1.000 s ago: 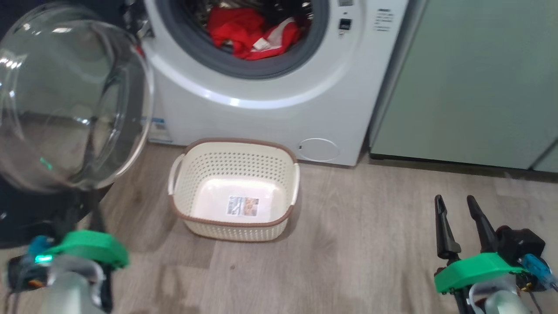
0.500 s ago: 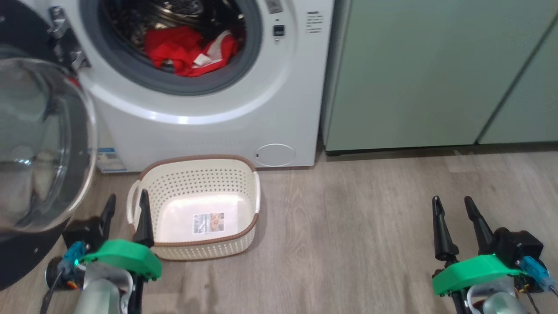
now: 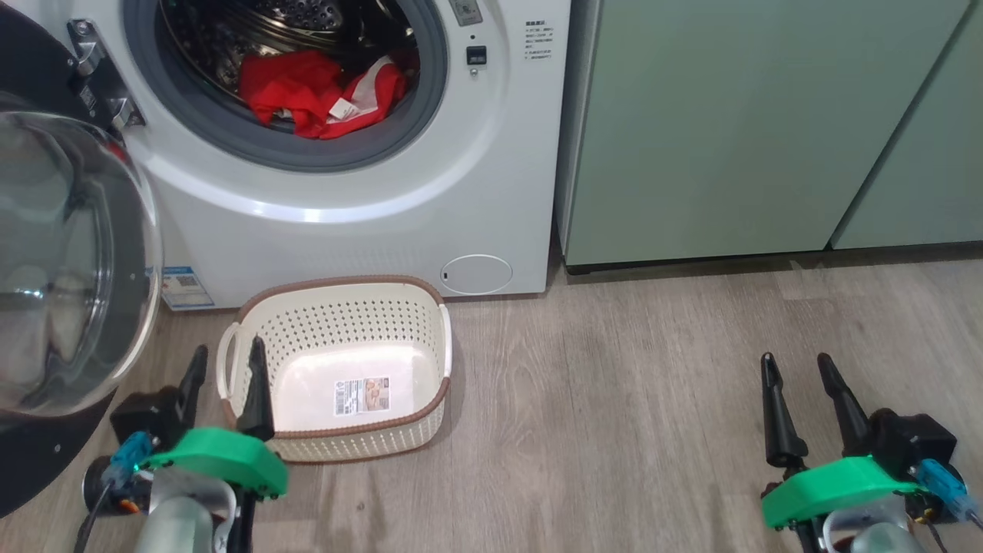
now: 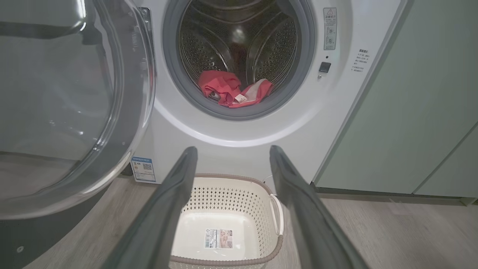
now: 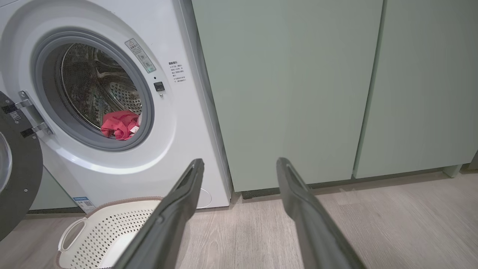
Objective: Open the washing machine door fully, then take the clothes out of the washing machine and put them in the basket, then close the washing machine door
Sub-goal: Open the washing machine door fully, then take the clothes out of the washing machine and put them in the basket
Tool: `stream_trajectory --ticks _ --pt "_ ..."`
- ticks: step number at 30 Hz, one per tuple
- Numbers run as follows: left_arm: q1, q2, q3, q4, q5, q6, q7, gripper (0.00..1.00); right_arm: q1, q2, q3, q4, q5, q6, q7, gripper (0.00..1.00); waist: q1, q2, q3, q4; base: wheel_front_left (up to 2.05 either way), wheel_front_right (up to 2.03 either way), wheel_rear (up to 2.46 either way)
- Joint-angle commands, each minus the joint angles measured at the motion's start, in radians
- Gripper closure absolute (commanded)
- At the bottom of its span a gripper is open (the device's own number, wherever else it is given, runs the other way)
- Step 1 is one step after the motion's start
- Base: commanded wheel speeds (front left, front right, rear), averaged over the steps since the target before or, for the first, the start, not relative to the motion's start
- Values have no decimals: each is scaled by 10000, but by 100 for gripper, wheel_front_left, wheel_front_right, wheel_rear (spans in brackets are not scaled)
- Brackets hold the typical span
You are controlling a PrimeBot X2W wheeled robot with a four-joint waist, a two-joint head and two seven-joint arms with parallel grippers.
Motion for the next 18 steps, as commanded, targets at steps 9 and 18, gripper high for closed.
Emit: stream_trajectory --ticks 9,18 --pt "-241 221 215 -213 -52 11 -67 0 -259 -93 280 -319 -94 -2 -109 0 0 0 -20 56 0 0 0" --pt "-305 286 -20 -60 -176 10 -67 0 -252 -76 308 -244 -80 -2 -109 0 0 0 -31 35 0 0 0"
